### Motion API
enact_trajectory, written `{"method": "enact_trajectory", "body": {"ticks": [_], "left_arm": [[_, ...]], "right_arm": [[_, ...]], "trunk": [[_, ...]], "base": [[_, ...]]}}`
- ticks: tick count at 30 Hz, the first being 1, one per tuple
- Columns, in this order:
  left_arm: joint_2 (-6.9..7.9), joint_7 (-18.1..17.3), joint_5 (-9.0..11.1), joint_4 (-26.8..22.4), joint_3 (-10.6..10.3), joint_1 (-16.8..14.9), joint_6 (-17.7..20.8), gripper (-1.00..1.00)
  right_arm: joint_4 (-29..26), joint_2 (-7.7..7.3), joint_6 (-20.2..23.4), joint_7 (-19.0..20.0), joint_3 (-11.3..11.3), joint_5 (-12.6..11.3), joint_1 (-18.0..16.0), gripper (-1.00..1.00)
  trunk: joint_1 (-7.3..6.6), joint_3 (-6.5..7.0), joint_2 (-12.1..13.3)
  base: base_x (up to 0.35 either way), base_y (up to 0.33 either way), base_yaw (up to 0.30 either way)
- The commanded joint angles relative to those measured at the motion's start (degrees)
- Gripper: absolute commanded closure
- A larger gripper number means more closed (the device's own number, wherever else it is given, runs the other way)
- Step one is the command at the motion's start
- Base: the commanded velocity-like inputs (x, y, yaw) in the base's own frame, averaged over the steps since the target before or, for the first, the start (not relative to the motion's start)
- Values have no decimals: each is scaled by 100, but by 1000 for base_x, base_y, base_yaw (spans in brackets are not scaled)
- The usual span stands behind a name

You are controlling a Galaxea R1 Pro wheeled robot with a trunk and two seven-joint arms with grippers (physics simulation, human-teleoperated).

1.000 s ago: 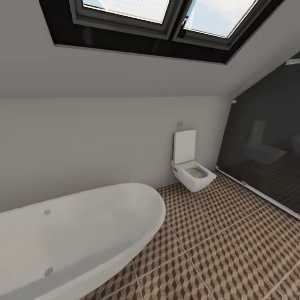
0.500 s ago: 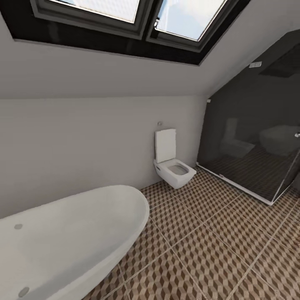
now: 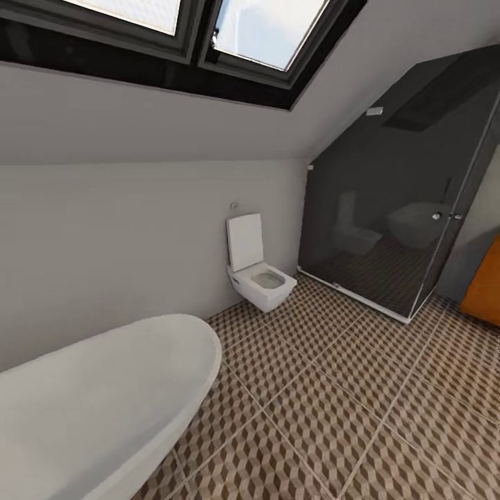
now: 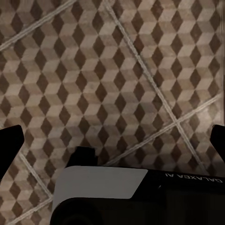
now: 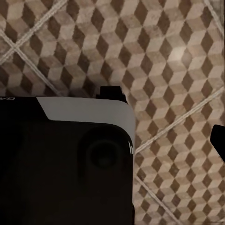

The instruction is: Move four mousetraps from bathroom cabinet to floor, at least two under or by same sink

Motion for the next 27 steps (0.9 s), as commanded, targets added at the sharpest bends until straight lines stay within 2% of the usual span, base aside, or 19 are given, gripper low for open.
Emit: {"method": "enact_trajectory", "body": {"ticks": [1, 27], "left_arm": [[-1, 19, 46, 3, -50, -3, -18, -100], [-1, 19, 46, 3, -50, -2, -18, -100]], "right_arm": [[13, -1, 5, -12, -46, 60, -9, -100], [13, -1, 13, -12, -46, 60, -9, -100]], "trunk": [[0, -6, -4], [0, -6, -4]], "base": [[0, 0, -296], [0, 0, -296]]}}
